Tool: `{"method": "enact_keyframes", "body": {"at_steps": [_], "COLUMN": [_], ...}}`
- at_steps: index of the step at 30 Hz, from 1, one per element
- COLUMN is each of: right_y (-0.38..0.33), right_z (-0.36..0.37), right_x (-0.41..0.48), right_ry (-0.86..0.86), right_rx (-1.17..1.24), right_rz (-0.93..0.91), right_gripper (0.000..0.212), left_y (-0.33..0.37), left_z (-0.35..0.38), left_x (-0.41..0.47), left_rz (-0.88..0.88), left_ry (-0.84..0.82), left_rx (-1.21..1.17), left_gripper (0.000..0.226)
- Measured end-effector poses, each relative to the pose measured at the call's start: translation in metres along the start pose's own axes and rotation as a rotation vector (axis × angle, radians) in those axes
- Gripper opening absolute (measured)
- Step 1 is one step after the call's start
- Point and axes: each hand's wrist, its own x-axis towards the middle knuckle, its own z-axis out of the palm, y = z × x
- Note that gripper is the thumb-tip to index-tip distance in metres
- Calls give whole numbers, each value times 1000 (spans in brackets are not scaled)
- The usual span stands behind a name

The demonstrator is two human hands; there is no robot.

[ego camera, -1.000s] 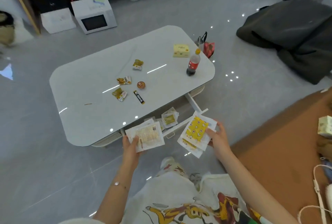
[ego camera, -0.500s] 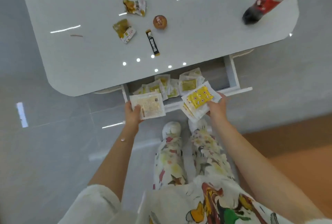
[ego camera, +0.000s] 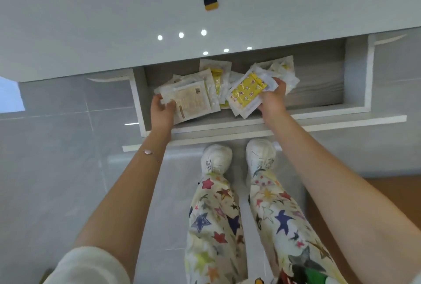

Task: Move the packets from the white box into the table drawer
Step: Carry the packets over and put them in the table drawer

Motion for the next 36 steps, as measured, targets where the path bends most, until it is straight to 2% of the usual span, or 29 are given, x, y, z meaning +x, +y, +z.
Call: {"method": "enact_keyframes", "body": {"at_steps": [3,5,7,11,14,17,21,26,31,36], "right_y": [-8,-16,-29,-69,-112,-158,-215,-262,-275,-262], "right_z": [0,-4,-8,-10,-7,-5,1,25,72,137], "right_x": [-3,-14,-36,-96,-154,-214,-302,-419,-523,-617], "right_ry": [-23,-50,-64,-203,-308,-328,-330,-382,-505,-591], "right_rx": [-134,-218,-305,-639,-813,-1050,-1328,-1472,-1581,-1693], "right_rz": [-42,-67,-110,-333,-503,-711,-921,-1171,-1390,-1533], "right_gripper": [30,52,64,63,61,64,72,77,77,79], "left_y": [5,11,21,55,88,121,155,173,155,112], "left_z": [-4,-12,-22,-49,-80,-120,-185,-292,-394,-492], "left_x": [-3,-10,-24,-70,-109,-157,-229,-319,-397,-451], "left_rz": [27,89,163,359,540,617,567,486,423,296], "left_ry": [26,30,3,-41,17,106,197,357,525,640], "left_rx": [56,90,116,230,524,843,924,891,880,701], "left_gripper": [38,49,52,53,58,65,70,76,89,98]}}
